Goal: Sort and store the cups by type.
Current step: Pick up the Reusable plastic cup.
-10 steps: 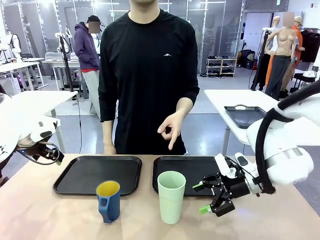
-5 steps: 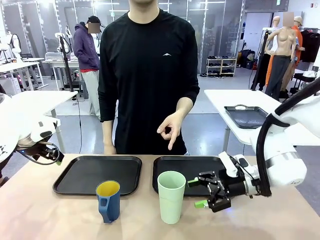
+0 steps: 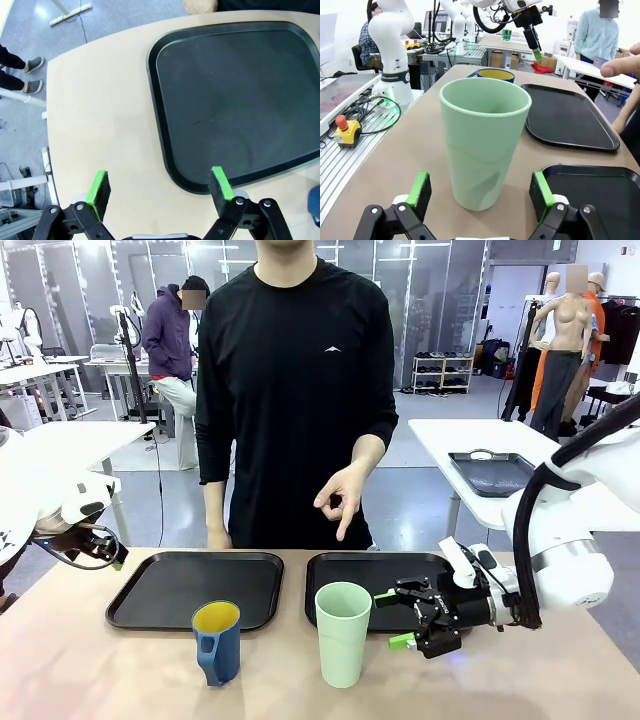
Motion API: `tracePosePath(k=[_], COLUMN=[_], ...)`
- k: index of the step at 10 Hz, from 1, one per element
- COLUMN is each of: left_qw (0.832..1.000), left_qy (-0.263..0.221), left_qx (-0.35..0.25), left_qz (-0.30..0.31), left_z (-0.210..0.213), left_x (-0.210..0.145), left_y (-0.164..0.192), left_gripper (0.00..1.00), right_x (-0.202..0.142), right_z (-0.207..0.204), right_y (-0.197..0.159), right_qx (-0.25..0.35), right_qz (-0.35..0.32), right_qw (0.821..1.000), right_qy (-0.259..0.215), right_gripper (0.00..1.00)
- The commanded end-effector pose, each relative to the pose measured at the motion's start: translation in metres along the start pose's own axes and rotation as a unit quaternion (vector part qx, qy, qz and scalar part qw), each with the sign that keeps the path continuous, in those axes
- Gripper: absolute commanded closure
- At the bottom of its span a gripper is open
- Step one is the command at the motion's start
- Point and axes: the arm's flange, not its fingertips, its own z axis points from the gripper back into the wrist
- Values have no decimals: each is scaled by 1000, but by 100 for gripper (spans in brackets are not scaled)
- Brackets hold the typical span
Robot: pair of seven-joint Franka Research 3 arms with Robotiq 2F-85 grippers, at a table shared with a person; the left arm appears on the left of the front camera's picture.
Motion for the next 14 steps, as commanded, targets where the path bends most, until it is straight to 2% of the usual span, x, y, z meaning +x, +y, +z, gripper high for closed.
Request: tracePosePath(k=[1,6,9,14], left_qw=[1000,1000,1000,1000], left_qy=[-2,-2,-2,-2], left_qx=[1,1,1,1], left_qz=[1,1,1,1], left_z=[2,2,2,2], left_x=[1,1,1,1], left_y=[0,0,0,0], left_gripper=[0,0,0,0], right_x=[-1,-10,-14,-16], right_z=[-1,-26,-38,-60], right_y=[2,-4,-5,-8], right_qx=[-2,32,30,38], right_qz=[-1,-28,-43,-50], right_qw=[1000,999,999,997], right_qy=[6,-18,-15,-45], right_gripper=[0,0,0,0])
